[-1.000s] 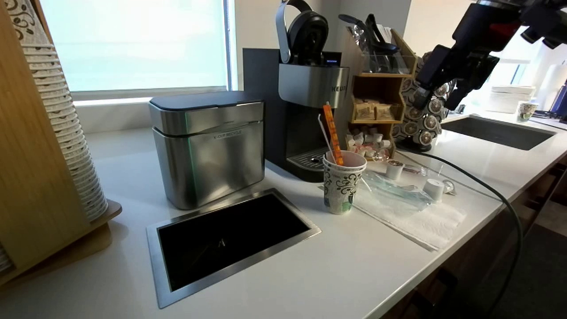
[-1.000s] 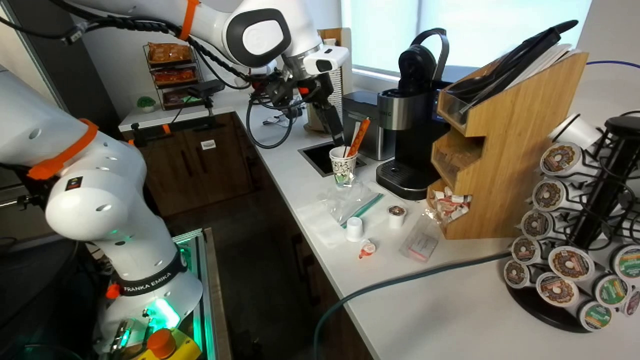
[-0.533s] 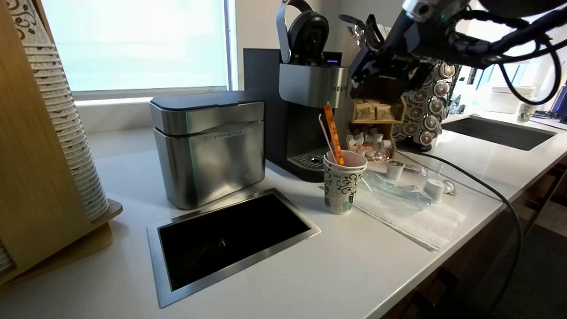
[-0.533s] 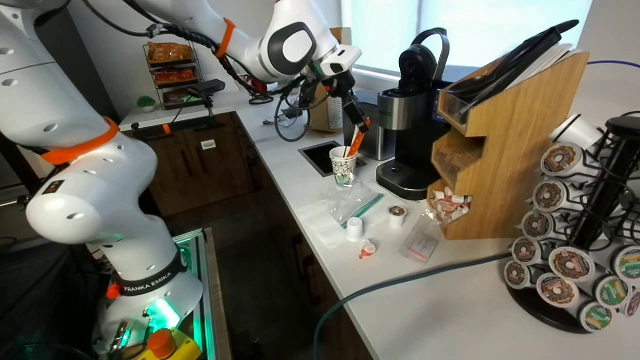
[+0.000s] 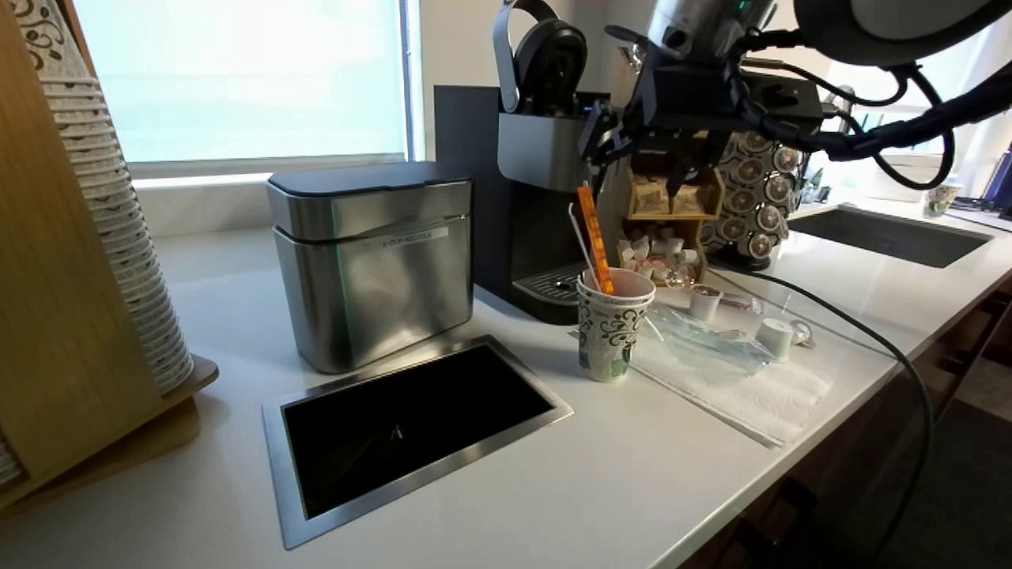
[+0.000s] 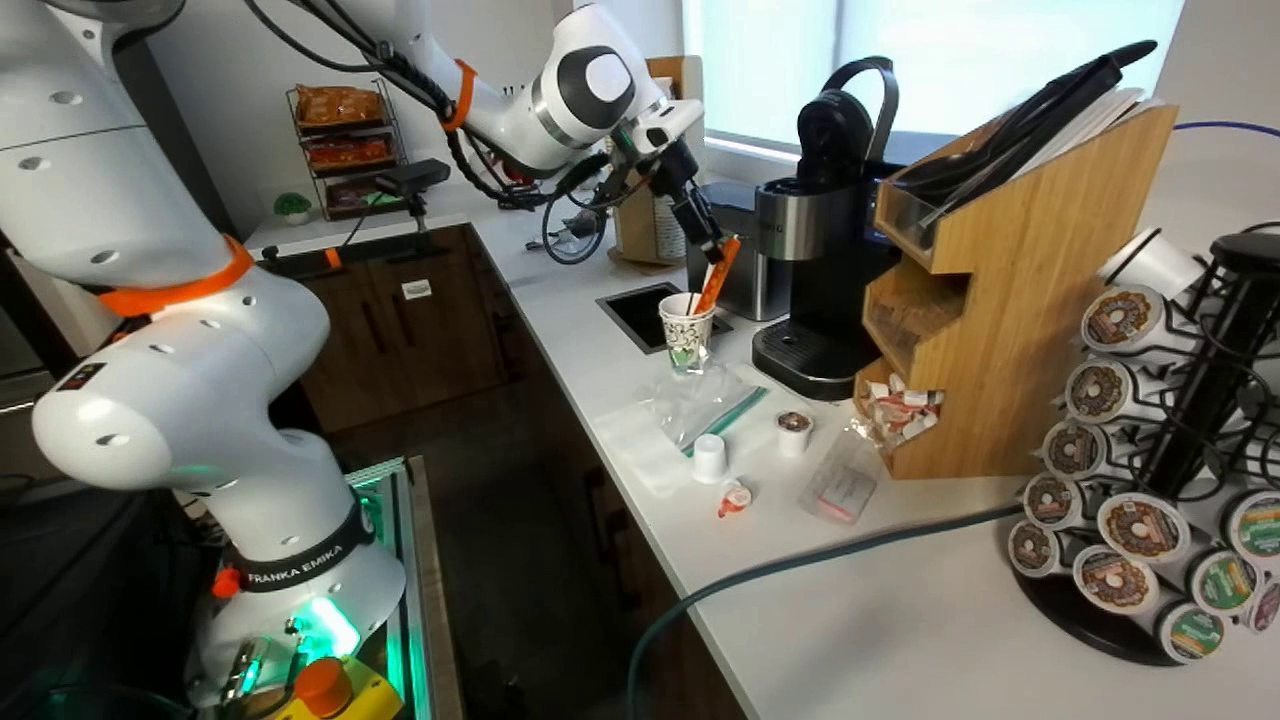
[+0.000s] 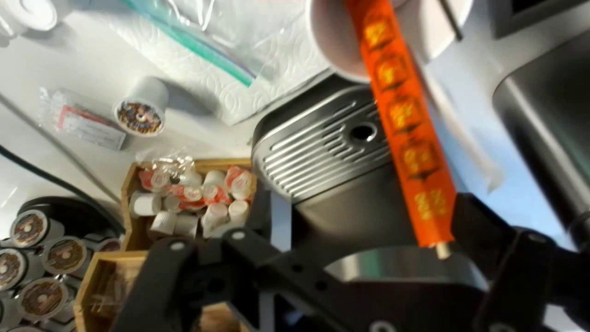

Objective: Pick up the orange object from the cup and put it in the utensil holder

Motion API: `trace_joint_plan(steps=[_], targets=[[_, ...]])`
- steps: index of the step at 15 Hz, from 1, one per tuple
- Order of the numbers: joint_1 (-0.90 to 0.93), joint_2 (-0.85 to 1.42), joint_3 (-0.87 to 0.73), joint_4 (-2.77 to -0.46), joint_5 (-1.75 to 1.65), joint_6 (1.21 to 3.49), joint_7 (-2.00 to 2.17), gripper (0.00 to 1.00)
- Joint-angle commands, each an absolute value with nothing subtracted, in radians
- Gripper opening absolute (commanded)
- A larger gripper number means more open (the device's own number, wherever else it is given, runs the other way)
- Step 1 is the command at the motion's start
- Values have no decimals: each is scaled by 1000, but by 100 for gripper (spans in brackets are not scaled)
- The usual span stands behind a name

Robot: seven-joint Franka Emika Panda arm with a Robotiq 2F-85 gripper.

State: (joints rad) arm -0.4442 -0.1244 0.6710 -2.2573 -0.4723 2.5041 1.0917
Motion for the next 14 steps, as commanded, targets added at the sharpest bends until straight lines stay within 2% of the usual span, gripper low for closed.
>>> trace_joint_plan(steps=[1,3,9,14], targets=[[-239,-90,496,-2245,-496,2475,1106,100],[-199,-81,470,-2244,-515,2447,1142,100],[-21,18,316,-2161,-879,2387,1426,100],[96,88,251,-2103,-972,2318,1494,100]])
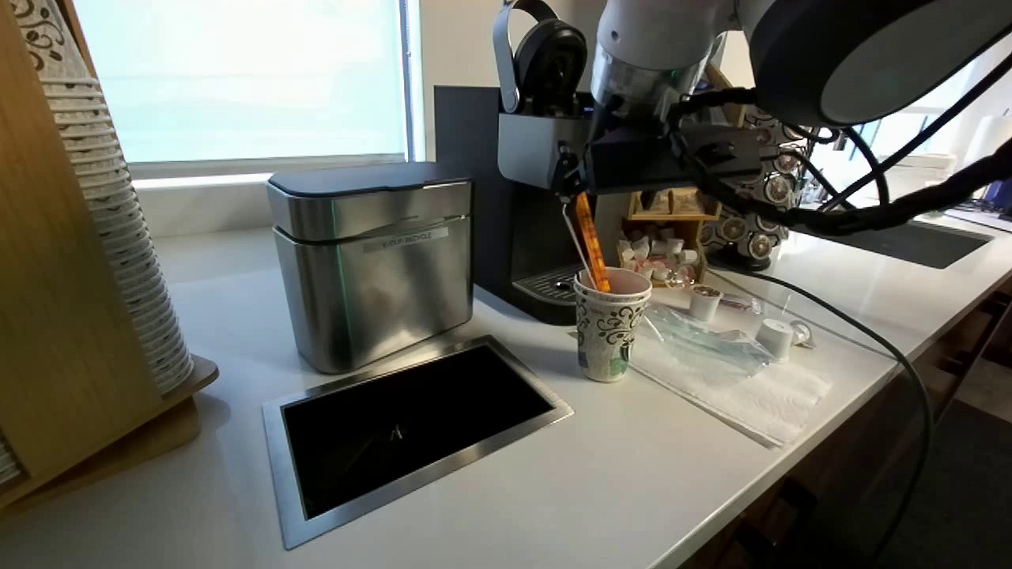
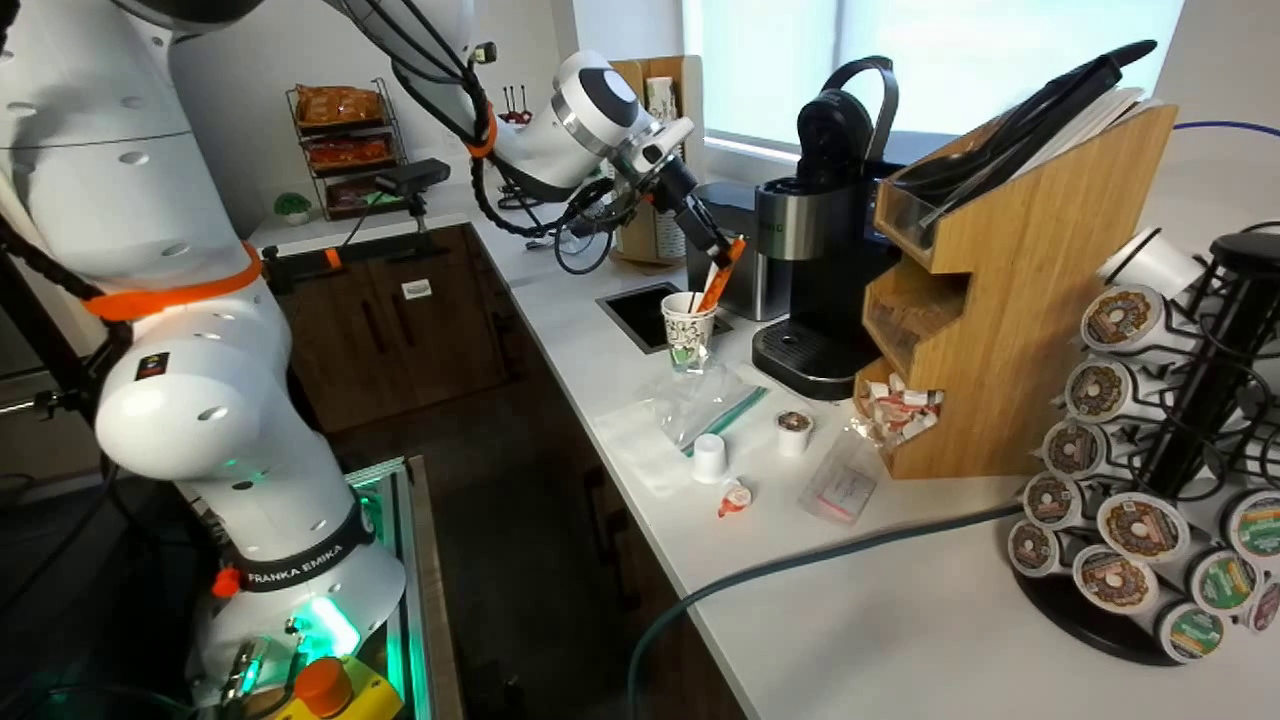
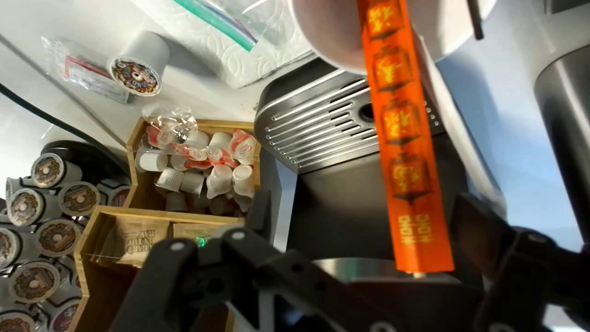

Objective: Pick up the orange object from the cup and put it in the utensil holder

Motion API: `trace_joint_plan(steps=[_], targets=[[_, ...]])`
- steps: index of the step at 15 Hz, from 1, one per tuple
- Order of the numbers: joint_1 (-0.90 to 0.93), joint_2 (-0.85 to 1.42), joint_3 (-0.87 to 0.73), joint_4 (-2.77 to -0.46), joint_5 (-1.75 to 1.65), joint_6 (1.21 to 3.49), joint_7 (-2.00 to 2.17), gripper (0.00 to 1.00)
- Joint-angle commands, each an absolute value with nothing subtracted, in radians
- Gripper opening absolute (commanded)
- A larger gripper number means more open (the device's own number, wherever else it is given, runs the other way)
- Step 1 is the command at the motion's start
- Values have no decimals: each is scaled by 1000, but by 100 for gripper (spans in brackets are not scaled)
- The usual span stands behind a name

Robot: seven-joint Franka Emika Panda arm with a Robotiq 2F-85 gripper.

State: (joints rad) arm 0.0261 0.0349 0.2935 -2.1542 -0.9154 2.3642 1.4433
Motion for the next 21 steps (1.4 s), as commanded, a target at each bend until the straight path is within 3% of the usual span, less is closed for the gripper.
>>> trace_joint_plan(steps=[1,3,5,14,15,21], targets=[[113,99,243,-2092,-980,2311,1498,100],[144,118,230,-2073,-997,2305,1500,100],[164,129,218,-2062,-1002,2296,1503,73],[203,137,191,-2044,-1009,2278,1501,4],[207,127,194,-2051,-1000,2282,1495,0],[240,41,214,-2093,-988,2233,1491,2]])
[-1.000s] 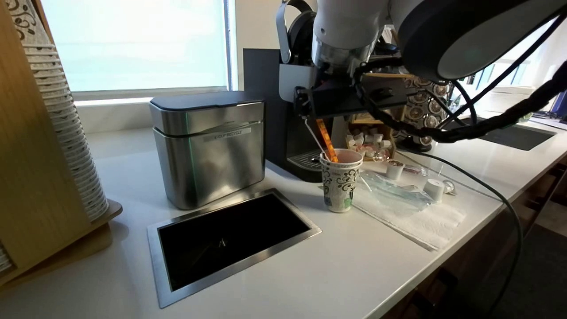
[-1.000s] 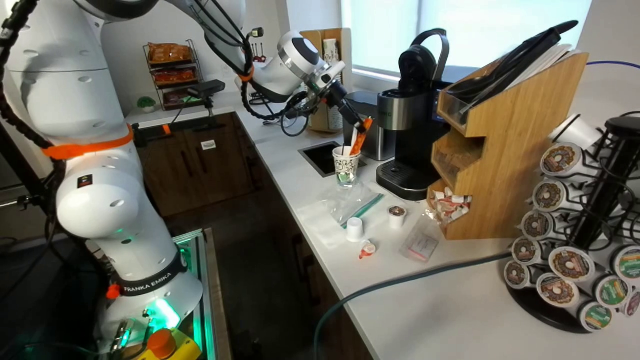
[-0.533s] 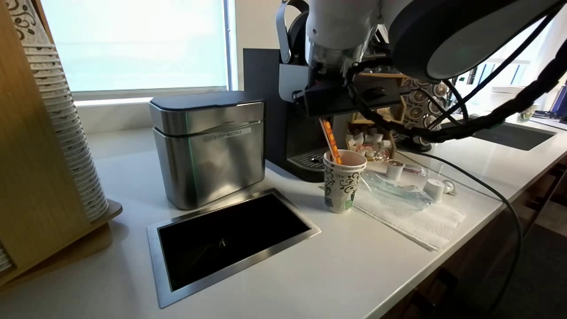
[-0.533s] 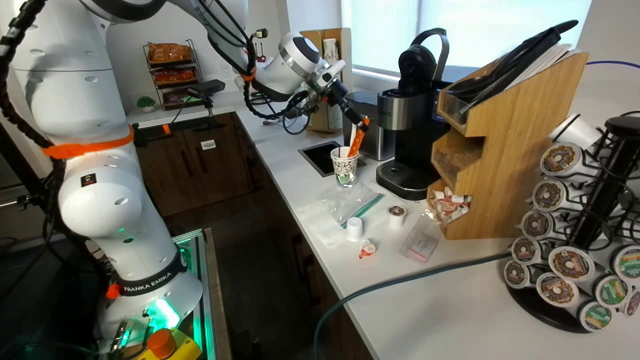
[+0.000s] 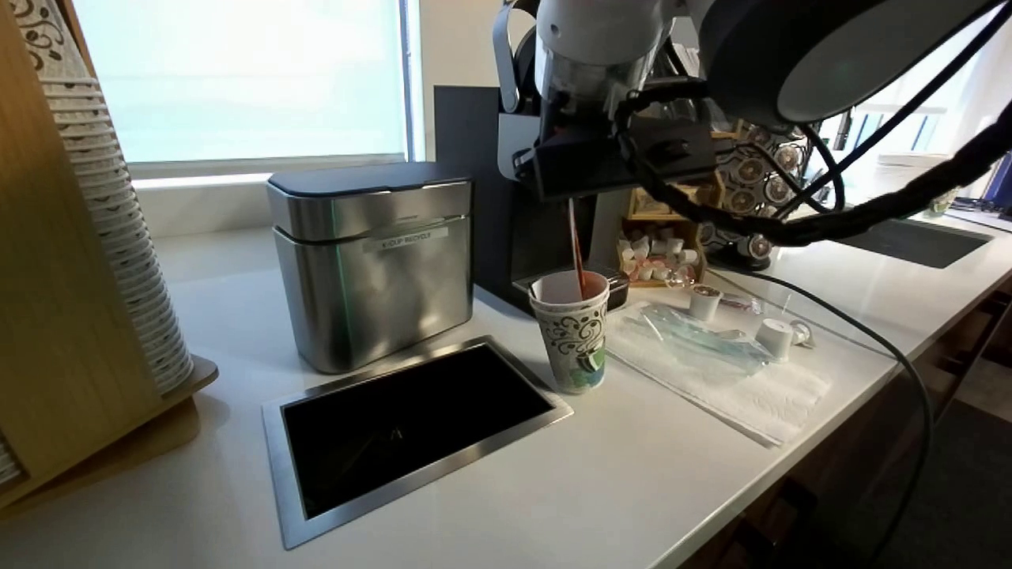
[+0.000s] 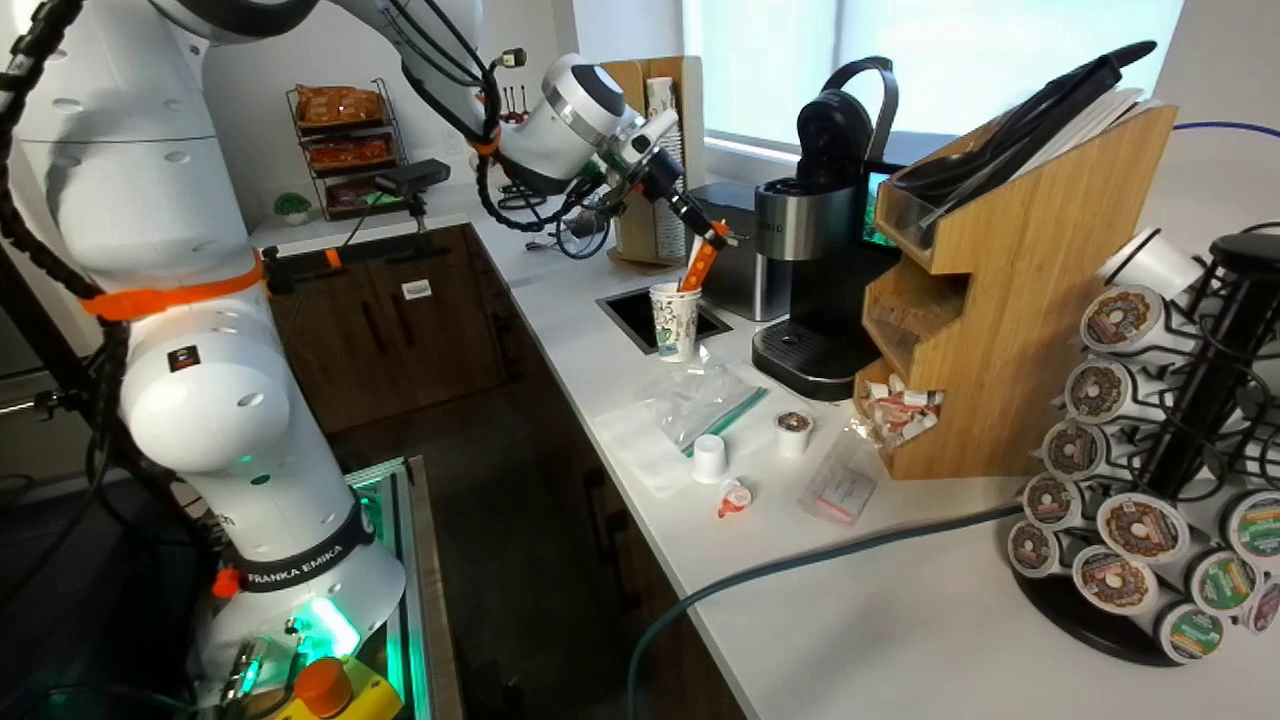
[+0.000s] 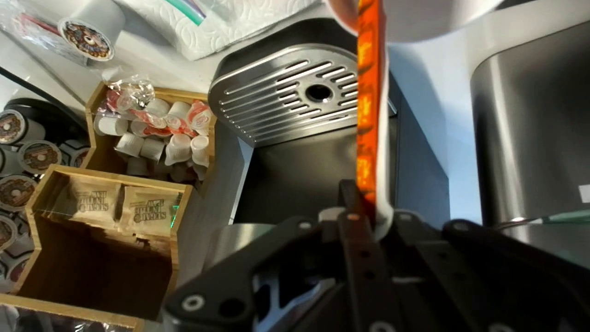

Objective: Pick up the orange object from the cup and put it in the utensil holder

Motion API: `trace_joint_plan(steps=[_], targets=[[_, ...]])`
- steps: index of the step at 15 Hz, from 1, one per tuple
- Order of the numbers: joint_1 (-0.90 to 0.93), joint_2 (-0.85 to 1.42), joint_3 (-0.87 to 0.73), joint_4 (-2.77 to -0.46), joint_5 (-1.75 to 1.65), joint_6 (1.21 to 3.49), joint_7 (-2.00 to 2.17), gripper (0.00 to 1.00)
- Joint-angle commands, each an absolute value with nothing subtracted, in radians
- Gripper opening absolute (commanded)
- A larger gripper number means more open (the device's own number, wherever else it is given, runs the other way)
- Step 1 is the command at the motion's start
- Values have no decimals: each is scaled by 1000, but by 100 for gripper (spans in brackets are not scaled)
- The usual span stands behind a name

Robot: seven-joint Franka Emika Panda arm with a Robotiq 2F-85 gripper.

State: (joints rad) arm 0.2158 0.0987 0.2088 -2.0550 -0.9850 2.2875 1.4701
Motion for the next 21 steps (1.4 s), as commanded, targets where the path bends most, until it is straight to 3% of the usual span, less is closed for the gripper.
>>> trace_joint_plan(steps=[1,6,21], targets=[[246,34,219,-2092,-985,2200,1482,2],[262,17,244,-2093,-974,1998,1467,2],[281,16,285,-2074,-1005,1981,1545,2]])
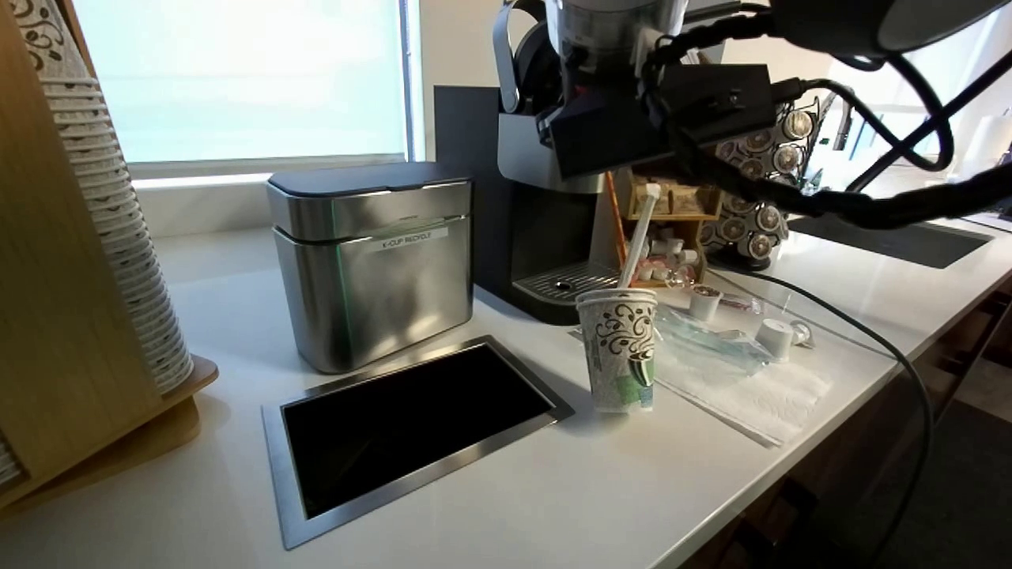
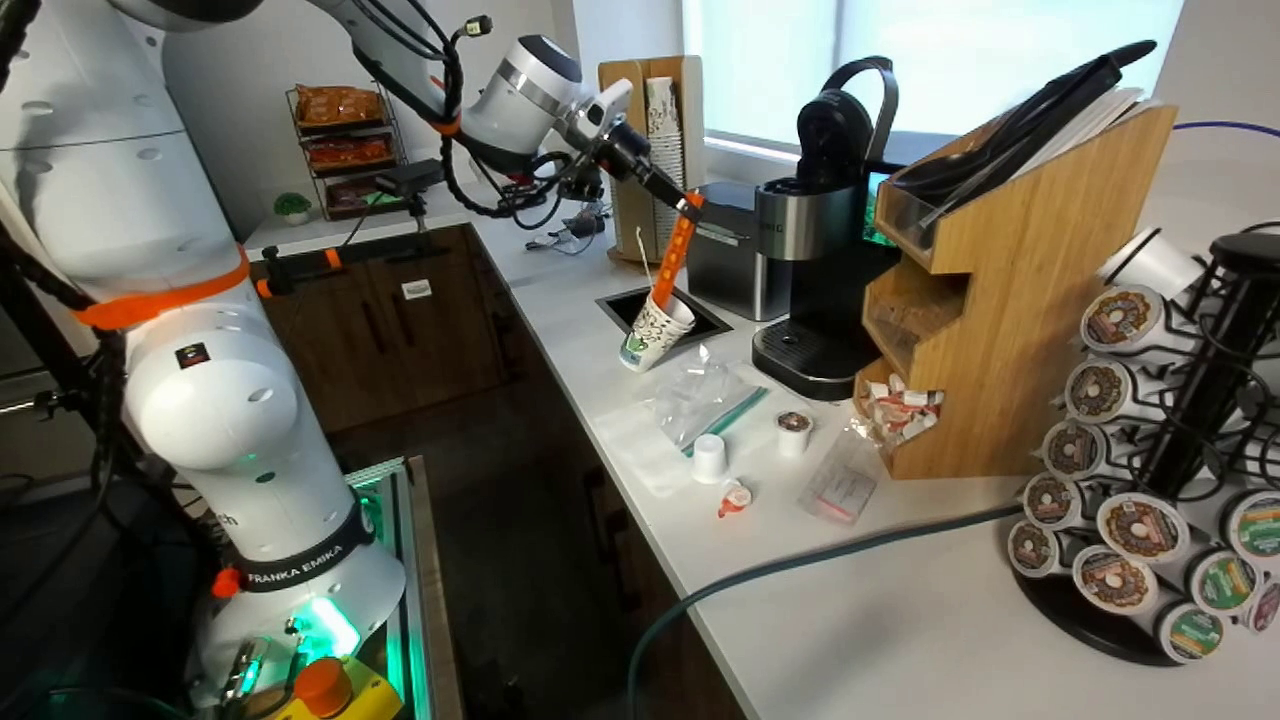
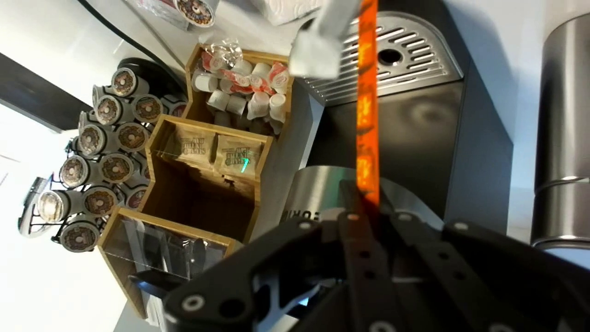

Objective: Pick up the orange object from the cup and put it in the utensil holder

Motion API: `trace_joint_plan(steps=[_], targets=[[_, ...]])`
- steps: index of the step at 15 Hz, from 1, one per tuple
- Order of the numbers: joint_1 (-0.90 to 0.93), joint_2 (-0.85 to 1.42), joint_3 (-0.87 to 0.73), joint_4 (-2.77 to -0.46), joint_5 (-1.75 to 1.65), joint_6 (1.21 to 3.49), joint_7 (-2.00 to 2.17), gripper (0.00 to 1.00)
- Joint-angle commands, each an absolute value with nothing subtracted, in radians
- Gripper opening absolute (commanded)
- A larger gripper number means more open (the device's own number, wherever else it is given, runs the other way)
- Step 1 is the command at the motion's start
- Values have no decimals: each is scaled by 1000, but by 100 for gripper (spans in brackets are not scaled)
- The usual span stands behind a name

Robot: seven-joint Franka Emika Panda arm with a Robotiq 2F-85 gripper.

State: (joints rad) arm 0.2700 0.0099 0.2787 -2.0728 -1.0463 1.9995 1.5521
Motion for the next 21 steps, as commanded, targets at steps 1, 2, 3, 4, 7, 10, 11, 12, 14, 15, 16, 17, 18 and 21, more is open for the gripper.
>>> trace_joint_plan(steps=[1,2,3,4,7,10,11,12,14,15,16,17,18,21], targets=[[282,17,286,-2076,-998,1991,1542,2],[284,17,289,-2077,-998,1993,1547,2],[287,20,292,-2077,-997,1991,1550,2],[290,19,295,-2078,-997,1989,1552,2],[298,17,304,-2081,-1001,1991,1555,2],[306,19,311,-2080,-1000,1990,1552,2],[307,19,312,-2078,-1000,1990,1549,2],[309,21,314,-2078,-1000,1989,1551,2],[310,20,314,-2079,-1002,1992,1552,2],[310,18,314,-2080,-1005,1996,1555,2],[311,17,315,-2082,-1006,1998,1559,2],[311,14,315,-2083,-1009,2003,1562,2],[311,11,315,-2085,-1014,2007,1566,2],[320,-40,324,-2104,-1031,1993,1575,2]])
